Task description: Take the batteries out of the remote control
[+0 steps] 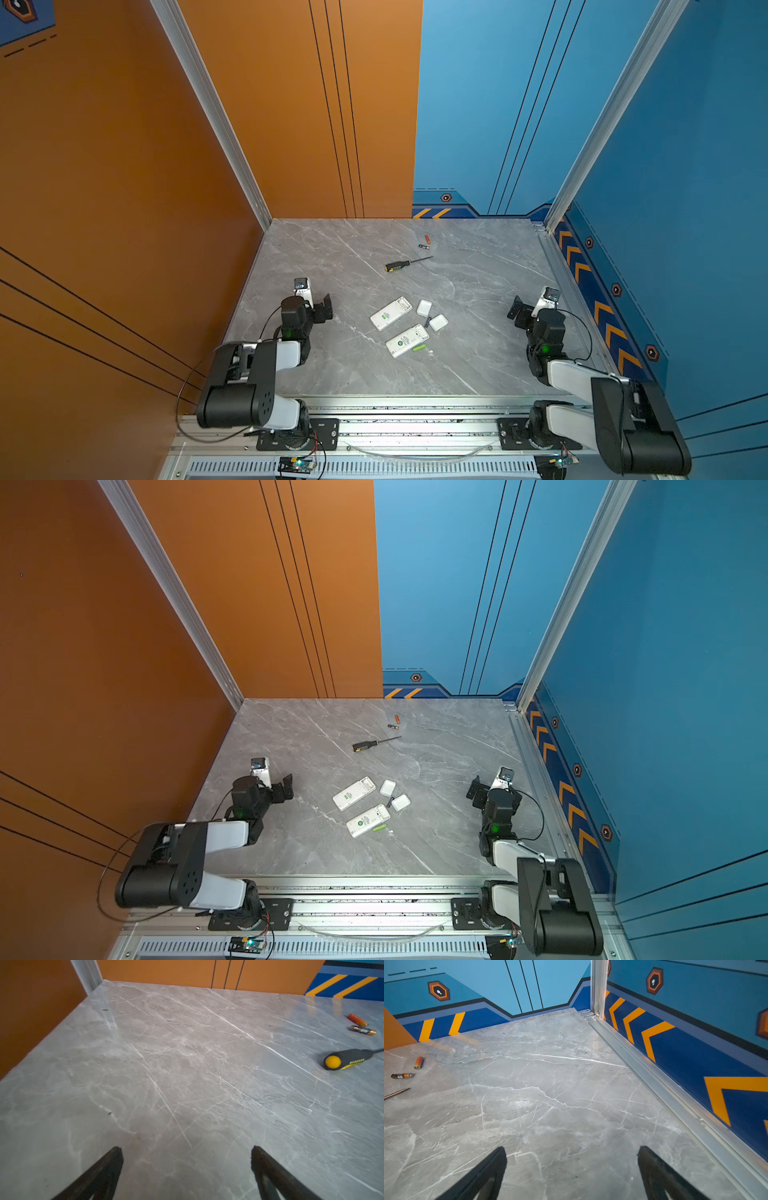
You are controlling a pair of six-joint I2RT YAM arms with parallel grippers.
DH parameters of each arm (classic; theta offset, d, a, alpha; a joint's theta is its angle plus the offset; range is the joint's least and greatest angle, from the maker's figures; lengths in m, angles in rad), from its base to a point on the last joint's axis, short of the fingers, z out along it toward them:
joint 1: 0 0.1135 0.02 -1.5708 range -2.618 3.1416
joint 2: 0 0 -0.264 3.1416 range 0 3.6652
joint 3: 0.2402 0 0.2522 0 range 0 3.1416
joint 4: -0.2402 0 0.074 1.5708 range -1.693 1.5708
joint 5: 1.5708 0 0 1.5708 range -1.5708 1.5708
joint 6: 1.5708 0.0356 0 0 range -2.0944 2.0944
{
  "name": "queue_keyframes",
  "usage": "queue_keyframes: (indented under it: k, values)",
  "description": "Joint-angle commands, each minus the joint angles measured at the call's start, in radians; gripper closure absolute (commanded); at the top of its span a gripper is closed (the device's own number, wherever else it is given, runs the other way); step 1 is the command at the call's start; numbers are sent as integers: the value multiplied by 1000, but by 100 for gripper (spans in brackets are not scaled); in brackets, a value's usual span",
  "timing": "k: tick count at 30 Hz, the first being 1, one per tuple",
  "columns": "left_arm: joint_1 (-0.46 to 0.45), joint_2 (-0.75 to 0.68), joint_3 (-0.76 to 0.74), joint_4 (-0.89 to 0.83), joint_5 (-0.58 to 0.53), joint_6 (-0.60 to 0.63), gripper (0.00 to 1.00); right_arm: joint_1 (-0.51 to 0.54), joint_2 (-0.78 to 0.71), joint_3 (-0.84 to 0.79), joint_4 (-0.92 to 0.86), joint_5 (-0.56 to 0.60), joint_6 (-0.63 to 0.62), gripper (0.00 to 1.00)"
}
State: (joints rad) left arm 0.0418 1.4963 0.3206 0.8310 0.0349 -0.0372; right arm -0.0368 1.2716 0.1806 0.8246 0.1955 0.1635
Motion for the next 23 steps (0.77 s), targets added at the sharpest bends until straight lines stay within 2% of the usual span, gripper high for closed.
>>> queue_keyframes:
  k: [1, 3, 4, 5, 7, 8, 10, 12, 15, 18, 23]
  values:
    - [-31, 71, 20, 177, 57, 73, 2, 35, 161, 37, 249, -32, -57, 0]
    - [-18, 55, 28, 129, 18, 37, 2, 79, 287, 94, 299, 22, -94, 0]
    - [-8, 63, 34, 131, 13, 22, 2, 85, 284, 145, 210, 39, -96, 0]
    - [-2, 72, 44, 128, 7, 18, 2, 82, 240, 215, -21, 34, -85, 0]
    - [-11, 64, 54, 93, -16, 23, 2, 73, 277, 188, 102, 18, -86, 0]
    - [-15, 67, 60, 88, -27, 26, 2, 79, 248, 207, 15, 27, -89, 0]
    - [-18, 67, 60, 87, -33, 25, 2, 80, 270, 193, 80, 28, -92, 0]
    - [-19, 68, 61, 86, -35, 26, 2, 81, 249, 204, 12, 29, -91, 0]
    - [-20, 68, 60, 86, -35, 26, 2, 94, 258, 190, 60, 71, -94, 0]
    - [-20, 66, 60, 86, -36, 26, 2, 71, 260, 186, 67, 27, -78, 0]
    - [-23, 63, 58, 88, -37, 29, 2, 76, 257, 186, 63, 37, -82, 0]
